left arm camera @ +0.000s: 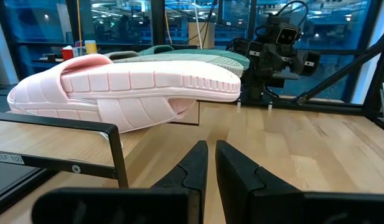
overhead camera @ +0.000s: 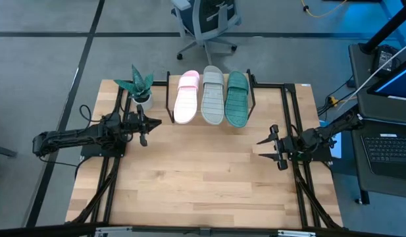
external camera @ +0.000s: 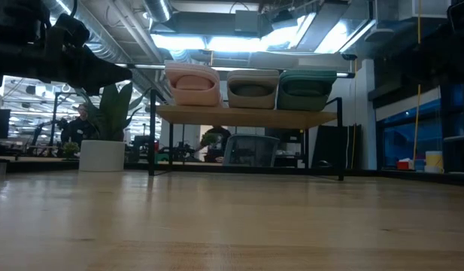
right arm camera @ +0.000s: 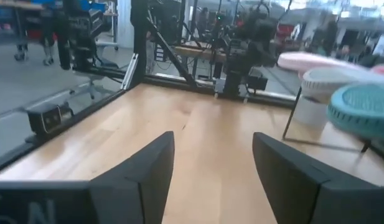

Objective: Pick and place slides into the shelf
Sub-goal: Return to Home Position

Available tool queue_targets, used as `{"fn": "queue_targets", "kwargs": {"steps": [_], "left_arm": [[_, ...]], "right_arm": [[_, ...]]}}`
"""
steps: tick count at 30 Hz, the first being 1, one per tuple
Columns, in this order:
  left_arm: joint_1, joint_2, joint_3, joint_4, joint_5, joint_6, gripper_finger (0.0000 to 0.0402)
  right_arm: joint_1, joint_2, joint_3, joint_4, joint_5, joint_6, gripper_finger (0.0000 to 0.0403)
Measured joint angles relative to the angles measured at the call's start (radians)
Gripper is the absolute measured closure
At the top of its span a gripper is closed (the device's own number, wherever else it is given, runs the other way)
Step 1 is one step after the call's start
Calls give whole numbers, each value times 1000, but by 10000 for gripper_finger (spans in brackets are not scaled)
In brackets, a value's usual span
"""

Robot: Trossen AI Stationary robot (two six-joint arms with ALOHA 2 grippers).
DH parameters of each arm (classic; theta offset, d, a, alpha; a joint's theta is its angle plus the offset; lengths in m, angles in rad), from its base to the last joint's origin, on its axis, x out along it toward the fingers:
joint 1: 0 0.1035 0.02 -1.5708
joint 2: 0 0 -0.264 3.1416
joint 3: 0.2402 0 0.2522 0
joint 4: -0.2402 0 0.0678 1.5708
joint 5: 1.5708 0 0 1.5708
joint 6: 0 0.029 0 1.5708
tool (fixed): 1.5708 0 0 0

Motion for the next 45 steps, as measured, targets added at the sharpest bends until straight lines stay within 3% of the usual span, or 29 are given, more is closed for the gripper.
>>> {"fn": "queue_targets", "kwargs": {"steps": [10,15,21,29,45], "left_arm": [[0,0,0,4,0,0,376],[0,0,0,4,0,0,376],[0,0,0,3,0,0,376],[0,0,0,3,0,0,376],[0,0,0,2,0,0,376]], "right_arm": [[-102,-75,0,-7,-24,-55,185],[-230,-75,0,-27,-160,-113,185],[-381,-75,0,-30,-382,-75,185],[-434,-61,0,-31,-378,44,185],[-433,-59,0,-31,-376,47,185]]}}
